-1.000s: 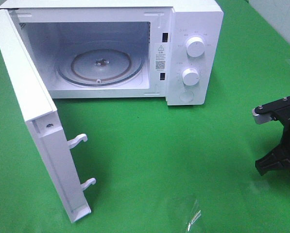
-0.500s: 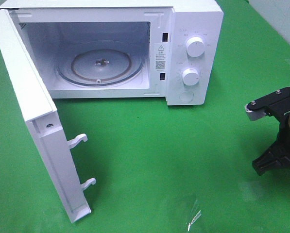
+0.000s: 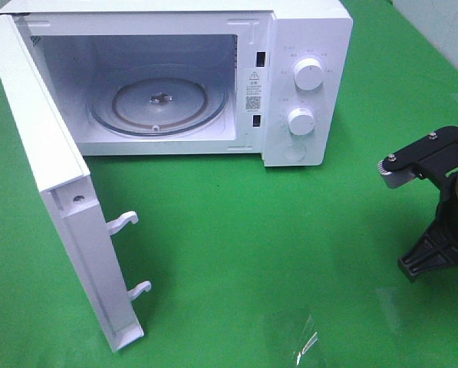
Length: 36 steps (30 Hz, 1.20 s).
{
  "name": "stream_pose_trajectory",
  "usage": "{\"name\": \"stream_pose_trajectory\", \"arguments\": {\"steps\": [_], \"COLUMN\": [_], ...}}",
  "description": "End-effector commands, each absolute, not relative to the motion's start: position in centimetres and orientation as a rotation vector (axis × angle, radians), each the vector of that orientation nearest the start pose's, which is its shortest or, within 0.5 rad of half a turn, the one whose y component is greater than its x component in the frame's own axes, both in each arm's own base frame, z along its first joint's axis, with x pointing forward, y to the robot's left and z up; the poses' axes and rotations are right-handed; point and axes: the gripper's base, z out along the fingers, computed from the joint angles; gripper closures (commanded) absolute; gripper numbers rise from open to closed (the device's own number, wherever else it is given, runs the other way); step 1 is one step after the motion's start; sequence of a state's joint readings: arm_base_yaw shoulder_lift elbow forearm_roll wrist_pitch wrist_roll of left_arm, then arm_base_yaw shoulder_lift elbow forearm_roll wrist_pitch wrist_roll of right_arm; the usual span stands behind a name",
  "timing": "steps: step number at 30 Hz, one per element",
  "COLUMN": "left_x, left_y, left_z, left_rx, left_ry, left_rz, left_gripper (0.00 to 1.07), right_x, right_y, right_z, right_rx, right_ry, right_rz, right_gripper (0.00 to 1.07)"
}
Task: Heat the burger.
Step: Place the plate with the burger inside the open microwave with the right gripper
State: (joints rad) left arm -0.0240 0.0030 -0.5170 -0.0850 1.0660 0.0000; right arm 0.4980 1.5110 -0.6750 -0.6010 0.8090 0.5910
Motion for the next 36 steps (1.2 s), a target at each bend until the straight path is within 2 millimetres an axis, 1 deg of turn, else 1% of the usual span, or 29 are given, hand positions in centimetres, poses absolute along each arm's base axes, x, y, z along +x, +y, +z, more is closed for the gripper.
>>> {"name": "stream_pose_trajectory", "arguments": {"steps": [1,4,6,11,12,17,23,27,32,36], "left_x": [-0.7,-0.7,-0.7,-0.7,-0.7,-0.7,-0.7,-0.7,-0.7,-0.7], "left_y": [-0.7,-0.7,-0.7,-0.7,-0.7,-0.7,-0.7,-0.7,-0.7,-0.7], "left_z": [28.1,28.1,28.1,28.1,28.1,28.1,28.1,28.1,28.1,28.1], "left_rx": [0.032,0.032,0.032,0.032,0.032,0.032,0.032,0.032,0.032,0.032], "left_ry": [2.036,2.036,2.036,2.036,2.036,2.036,2.036,2.036,2.036,2.036], "left_rz": [-0.124,-0.124,-0.124,-0.124,-0.124,-0.124,-0.124,-0.124,-0.124,-0.124], "left_gripper": [0.20,0.20,0.20,0.20,0.20,0.20,0.20,0.20,0.20,0.20], "right_x": [21.3,21.2,20.8,20.3,20.1,19.6,18.9,18.0,17.3,16.8], "right_y": [8.0,8.2,9.0,9.8,10.2,10.7,11.8,12.7,13.5,14.2], "right_z": [17.6,17.7,17.9,18.1,18.2,18.2,18.2,18.3,18.3,18.3], "right_rx": [-0.543,-0.559,-0.601,-0.641,-0.667,-0.707,-0.784,-0.864,-0.920,-0.983], "right_ry": [2.786,2.781,2.762,2.742,2.731,2.725,2.696,2.673,2.650,2.621], "right_rz": [-0.618,-0.618,-0.600,-0.583,-0.579,-0.597,-0.592,-0.615,-0.617,-0.607], "right_gripper": [1.07,1.07,1.07,1.06,1.06,1.06,1.06,1.06,1.06,1.07]}}
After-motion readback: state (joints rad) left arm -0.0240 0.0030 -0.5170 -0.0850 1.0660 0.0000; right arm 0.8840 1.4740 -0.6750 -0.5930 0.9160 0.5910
